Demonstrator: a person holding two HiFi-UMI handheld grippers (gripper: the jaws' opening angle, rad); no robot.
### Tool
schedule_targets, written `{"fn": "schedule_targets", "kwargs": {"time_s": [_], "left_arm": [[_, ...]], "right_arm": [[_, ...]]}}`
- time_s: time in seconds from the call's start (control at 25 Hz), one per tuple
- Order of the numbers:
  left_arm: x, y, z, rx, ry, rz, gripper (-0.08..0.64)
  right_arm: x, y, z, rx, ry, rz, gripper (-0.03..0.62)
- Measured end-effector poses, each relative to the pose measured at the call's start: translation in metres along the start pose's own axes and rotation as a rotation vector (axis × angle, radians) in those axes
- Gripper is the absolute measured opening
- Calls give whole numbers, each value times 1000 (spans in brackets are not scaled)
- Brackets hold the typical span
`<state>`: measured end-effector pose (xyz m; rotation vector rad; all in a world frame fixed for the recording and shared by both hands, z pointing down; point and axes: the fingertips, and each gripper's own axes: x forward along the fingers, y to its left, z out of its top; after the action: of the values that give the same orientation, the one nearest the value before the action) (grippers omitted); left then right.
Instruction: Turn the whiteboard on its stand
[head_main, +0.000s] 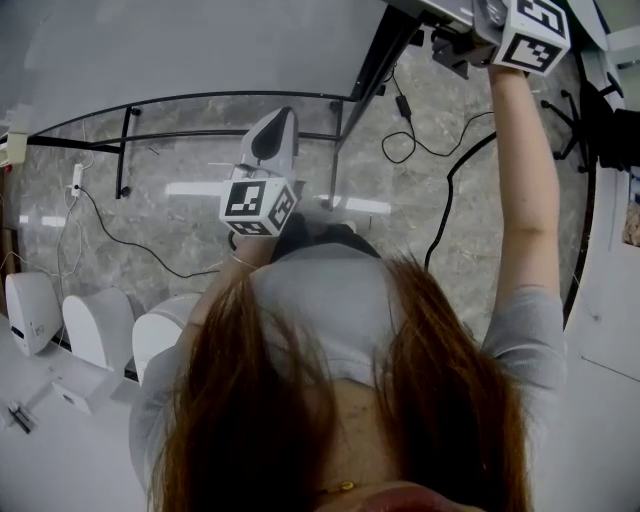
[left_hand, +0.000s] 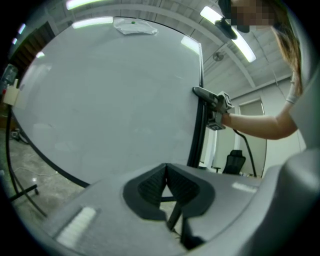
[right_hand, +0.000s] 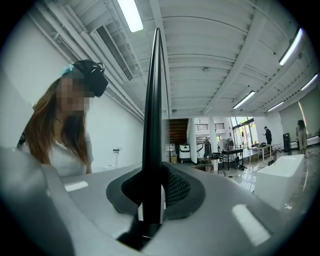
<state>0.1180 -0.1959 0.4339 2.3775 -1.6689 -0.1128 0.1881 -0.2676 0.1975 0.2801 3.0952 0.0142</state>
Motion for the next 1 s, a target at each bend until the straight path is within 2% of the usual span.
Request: {"fn": "schedule_targets", "kwargs": {"time_s": [0.12,0.32,0.48,0.6,0.72,0.88,1.0], "left_arm": [[3,-27,-7,-6,0,-13,2],[10,-57,-8,7,0,-91,2],[25,-98,-33,-4,61,-113,3],[30,-107,-42,7,95,-139,3],[31,-103,-39,11,86,-136,2],[28,-99,-25,14,45,-95,3],[31,-103,-22,10,26,-74,2]], "right_arm": [[-13,1,1,-4,3,3,52],[-37,2,0,-7,13,-19,48],[-102,22,-1,-16,-6,-22,48],[-121,25,-2,-9,-12,-33,48],[-117,22,-1,-22,-11,-27,48],[-115,26,-2,-29,9,-17,48],[-121,22,-9,1,27,-36,51]]}}
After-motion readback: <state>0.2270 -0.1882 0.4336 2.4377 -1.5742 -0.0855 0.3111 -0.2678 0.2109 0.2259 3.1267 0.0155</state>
